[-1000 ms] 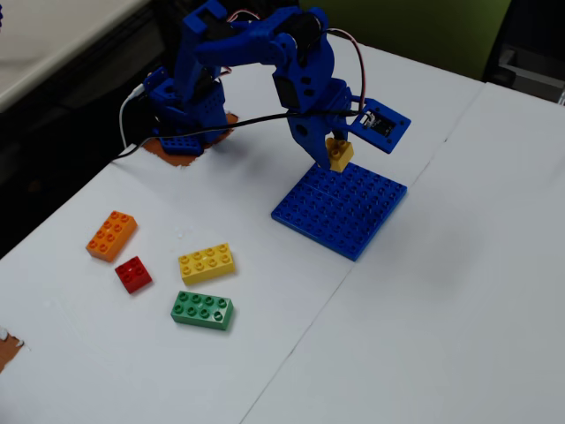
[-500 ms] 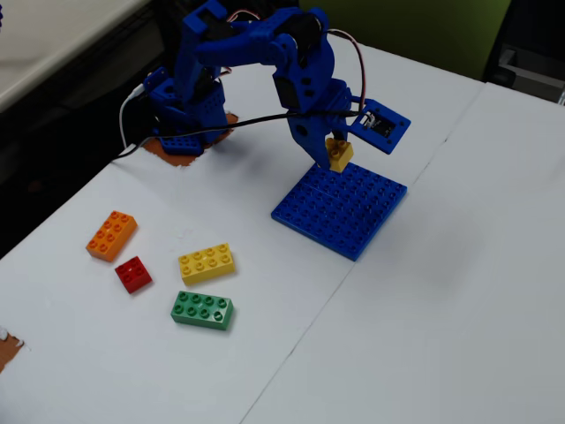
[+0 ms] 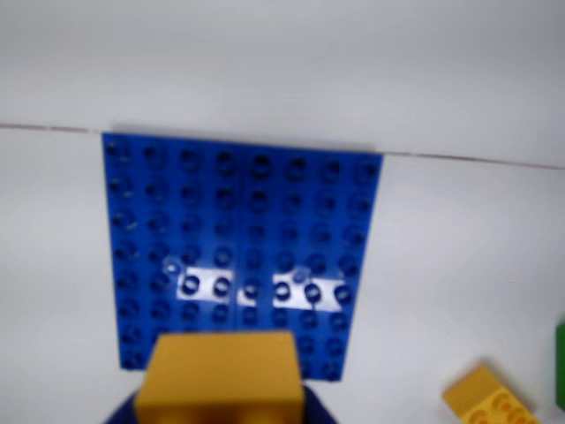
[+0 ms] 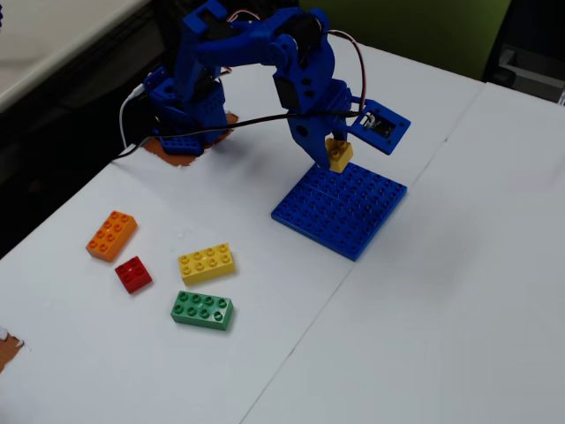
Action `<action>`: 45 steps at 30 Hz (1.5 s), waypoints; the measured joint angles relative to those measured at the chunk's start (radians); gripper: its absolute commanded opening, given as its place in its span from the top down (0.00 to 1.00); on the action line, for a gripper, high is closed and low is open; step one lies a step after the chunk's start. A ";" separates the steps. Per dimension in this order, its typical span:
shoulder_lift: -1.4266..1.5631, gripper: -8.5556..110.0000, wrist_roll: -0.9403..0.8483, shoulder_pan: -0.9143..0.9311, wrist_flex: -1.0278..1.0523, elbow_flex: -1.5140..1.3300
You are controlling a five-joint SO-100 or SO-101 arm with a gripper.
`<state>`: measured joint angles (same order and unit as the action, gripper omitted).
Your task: Pick up the 2x2 yellow block and go up the 8x8 blue block.
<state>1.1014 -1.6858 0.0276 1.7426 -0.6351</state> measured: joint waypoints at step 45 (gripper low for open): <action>0.000 0.86 -0.003 0.000 0.002 -0.038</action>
<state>1.1014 -1.6889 0.0276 1.7441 -0.6734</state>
